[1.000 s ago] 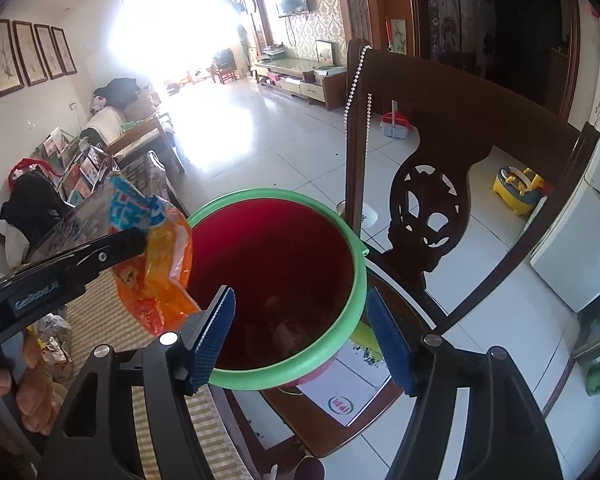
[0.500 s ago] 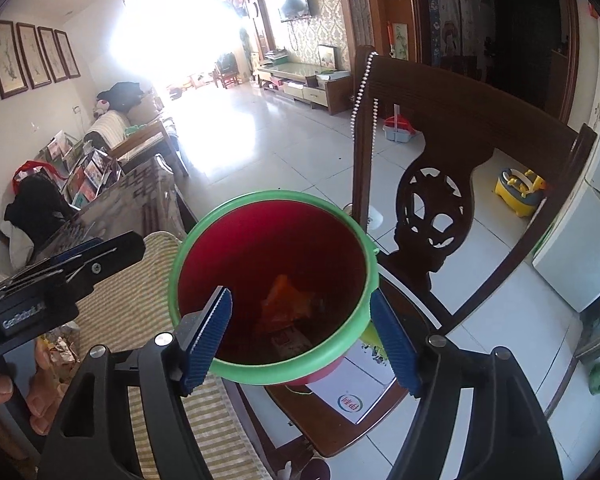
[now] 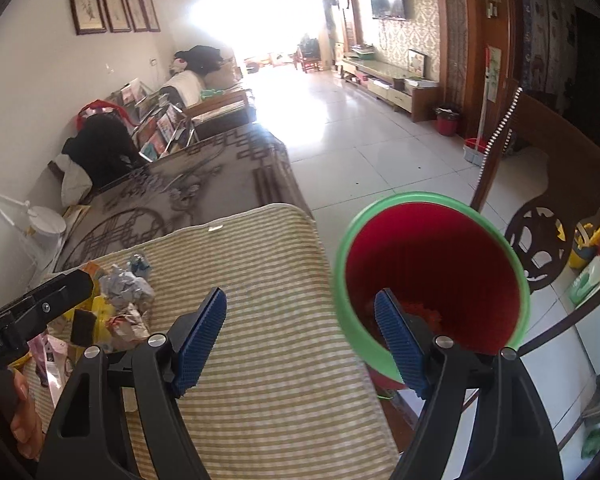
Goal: Collect trash
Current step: 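Move both tools back over the table toward the remaining trash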
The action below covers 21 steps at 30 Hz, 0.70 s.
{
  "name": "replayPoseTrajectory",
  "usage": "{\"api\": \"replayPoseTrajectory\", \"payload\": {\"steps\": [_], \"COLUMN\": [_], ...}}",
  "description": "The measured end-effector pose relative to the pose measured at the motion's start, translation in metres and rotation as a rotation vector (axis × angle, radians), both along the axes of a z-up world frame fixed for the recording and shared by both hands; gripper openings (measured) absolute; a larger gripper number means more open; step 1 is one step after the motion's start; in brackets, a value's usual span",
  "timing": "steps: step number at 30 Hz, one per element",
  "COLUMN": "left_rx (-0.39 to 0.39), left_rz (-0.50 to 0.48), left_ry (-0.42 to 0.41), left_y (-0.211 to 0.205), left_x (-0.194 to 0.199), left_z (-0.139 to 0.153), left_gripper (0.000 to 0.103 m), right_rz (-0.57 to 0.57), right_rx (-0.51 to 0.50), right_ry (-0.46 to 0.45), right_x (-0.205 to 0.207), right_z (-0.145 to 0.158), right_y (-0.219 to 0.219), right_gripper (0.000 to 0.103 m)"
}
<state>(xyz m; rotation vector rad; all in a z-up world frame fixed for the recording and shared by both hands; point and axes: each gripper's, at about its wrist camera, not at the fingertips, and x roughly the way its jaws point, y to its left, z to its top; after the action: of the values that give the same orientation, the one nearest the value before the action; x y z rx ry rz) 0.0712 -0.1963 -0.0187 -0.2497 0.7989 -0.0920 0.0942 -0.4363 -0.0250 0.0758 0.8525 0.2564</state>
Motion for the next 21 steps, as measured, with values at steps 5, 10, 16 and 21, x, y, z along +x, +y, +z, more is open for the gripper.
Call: {"api": "replayPoseTrajectory", "payload": {"steps": [5, 10, 16, 21], "left_rx": [0.002, 0.016, 0.058, 0.059], "left_rz": [0.083, 0.162, 0.267, 0.383], "left_ry": [-0.003, 0.034, 0.096, 0.2], "left_y": [0.066, 0.13, 0.209, 0.264], "left_x": [-0.027, -0.054, -0.09, -0.107], "left_z": [-0.002, -0.014, -0.032, -0.067], "left_gripper": [0.079, 0.079, 0.079, 0.079], "right_rz": [0.054, 0.094, 0.168, 0.226], "right_rx": [-0.011, -0.019, -0.012, -0.026], "right_ry": [0.007, 0.011, 0.022, 0.039], "right_x": [-0.01, -0.025, -0.044, -0.061], "right_z": [-0.003, -0.002, -0.003, -0.007], "right_y": [0.057, 0.114, 0.181, 0.221], "right_gripper": [0.074, 0.074, 0.074, 0.074]}}
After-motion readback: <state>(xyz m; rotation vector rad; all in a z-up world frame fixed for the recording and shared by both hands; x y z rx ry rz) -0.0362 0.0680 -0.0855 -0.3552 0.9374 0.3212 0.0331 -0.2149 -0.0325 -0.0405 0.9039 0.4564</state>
